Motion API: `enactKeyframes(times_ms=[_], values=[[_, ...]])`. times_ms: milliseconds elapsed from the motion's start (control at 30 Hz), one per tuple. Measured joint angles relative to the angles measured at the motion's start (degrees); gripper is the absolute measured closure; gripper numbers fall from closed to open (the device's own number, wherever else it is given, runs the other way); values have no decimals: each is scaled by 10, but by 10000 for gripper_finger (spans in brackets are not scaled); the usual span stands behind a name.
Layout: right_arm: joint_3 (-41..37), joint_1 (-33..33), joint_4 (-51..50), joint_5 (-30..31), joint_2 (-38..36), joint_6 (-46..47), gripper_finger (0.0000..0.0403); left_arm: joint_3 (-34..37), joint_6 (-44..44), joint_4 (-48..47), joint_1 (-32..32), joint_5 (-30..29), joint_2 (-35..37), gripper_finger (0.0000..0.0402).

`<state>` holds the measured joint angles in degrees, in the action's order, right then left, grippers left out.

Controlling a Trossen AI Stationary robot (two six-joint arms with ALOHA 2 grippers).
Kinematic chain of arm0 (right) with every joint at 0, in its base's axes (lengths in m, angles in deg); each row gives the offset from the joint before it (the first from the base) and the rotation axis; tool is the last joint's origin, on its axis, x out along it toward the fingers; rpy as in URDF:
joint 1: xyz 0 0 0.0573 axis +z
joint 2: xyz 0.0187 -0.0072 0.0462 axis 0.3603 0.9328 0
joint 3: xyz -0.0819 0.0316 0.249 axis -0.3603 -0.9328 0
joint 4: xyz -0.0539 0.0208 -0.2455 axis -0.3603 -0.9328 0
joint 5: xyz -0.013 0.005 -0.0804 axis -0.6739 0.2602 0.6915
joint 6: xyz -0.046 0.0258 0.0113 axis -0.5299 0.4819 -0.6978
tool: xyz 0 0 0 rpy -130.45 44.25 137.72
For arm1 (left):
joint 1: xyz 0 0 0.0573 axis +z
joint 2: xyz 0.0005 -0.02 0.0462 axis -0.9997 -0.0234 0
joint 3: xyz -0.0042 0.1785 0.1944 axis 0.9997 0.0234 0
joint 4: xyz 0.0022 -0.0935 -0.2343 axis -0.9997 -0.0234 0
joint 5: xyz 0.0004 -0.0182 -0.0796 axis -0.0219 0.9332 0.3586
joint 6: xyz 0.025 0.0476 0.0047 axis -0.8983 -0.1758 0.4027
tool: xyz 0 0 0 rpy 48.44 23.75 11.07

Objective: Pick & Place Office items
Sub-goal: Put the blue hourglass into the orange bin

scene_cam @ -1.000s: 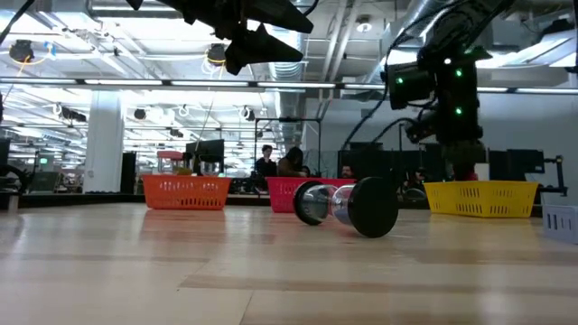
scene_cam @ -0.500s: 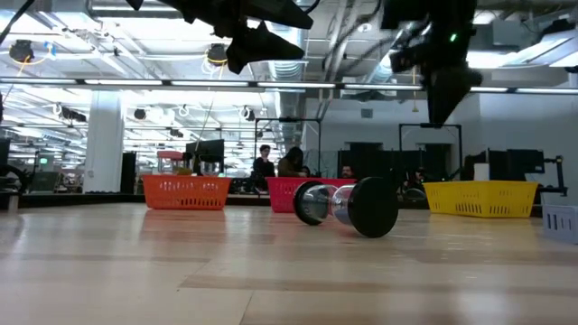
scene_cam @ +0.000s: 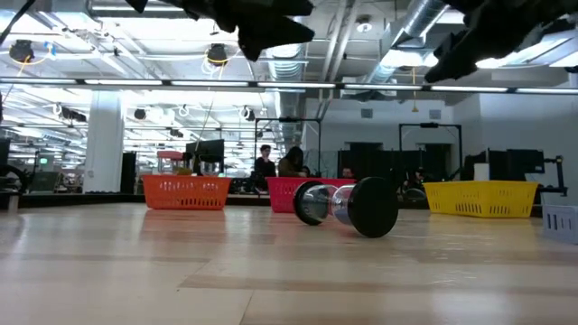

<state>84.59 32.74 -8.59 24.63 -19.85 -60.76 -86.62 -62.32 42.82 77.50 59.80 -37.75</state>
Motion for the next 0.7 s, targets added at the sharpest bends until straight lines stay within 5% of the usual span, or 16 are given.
enactKeyframes(times_ms=[133, 367, 700], values=[[-78, 2, 125, -7, -38, 0, 264, -9, -53, 14, -30, 1, -46, 197], [-92, -11, 142, -8, -43, 4, 256, -78, -111, 10, -57, -24, -138, 182], [-92, -28, 139, -8, -42, 2, 257, -203, -202, -189, -61, -19, -213, 165]])
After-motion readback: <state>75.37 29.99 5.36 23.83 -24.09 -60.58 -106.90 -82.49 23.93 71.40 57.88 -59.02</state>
